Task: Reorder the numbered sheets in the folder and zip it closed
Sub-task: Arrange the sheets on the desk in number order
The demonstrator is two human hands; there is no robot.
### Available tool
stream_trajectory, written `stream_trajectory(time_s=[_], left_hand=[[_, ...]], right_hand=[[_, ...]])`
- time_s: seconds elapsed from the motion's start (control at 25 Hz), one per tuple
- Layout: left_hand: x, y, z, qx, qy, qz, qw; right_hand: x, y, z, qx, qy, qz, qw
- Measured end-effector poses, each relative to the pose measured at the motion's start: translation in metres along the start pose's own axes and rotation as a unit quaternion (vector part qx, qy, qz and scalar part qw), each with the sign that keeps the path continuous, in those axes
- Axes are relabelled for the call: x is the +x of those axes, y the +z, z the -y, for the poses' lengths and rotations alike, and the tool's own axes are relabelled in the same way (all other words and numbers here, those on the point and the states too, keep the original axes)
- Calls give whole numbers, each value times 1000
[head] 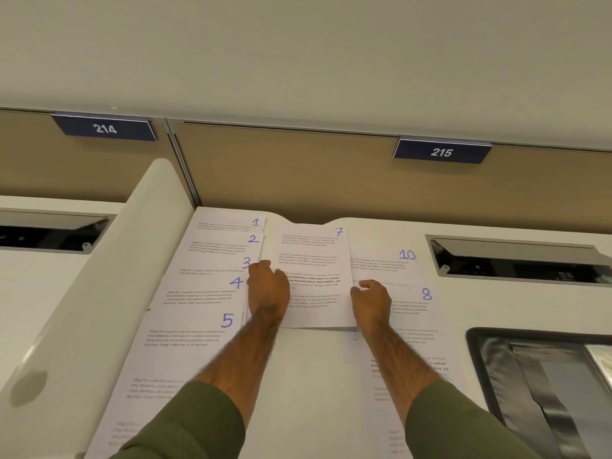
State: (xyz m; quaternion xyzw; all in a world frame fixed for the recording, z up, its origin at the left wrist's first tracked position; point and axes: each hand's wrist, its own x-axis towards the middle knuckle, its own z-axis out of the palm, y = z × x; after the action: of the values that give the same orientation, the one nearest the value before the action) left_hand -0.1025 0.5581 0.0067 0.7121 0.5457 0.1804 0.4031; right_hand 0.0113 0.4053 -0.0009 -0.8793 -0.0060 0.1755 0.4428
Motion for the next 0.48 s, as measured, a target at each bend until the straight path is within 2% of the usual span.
stream_trajectory(time_s=[0.16, 0.24, 0.36, 0.48], left_hand=[[-49, 5, 18, 29, 95, -30, 995], [-88, 13, 35, 54, 127, -13, 990], [-164, 28, 53, 99, 179, 42, 978], [-237, 45, 67, 200, 253, 144, 936]], right_hand=[[-6, -28, -16, 26, -1, -1, 1000], [-19, -48, -30, 1, -18, 3, 1000], [-46, -87, -65, -52, -66, 1, 996], [-64, -137, -115, -104, -117, -6, 988]])
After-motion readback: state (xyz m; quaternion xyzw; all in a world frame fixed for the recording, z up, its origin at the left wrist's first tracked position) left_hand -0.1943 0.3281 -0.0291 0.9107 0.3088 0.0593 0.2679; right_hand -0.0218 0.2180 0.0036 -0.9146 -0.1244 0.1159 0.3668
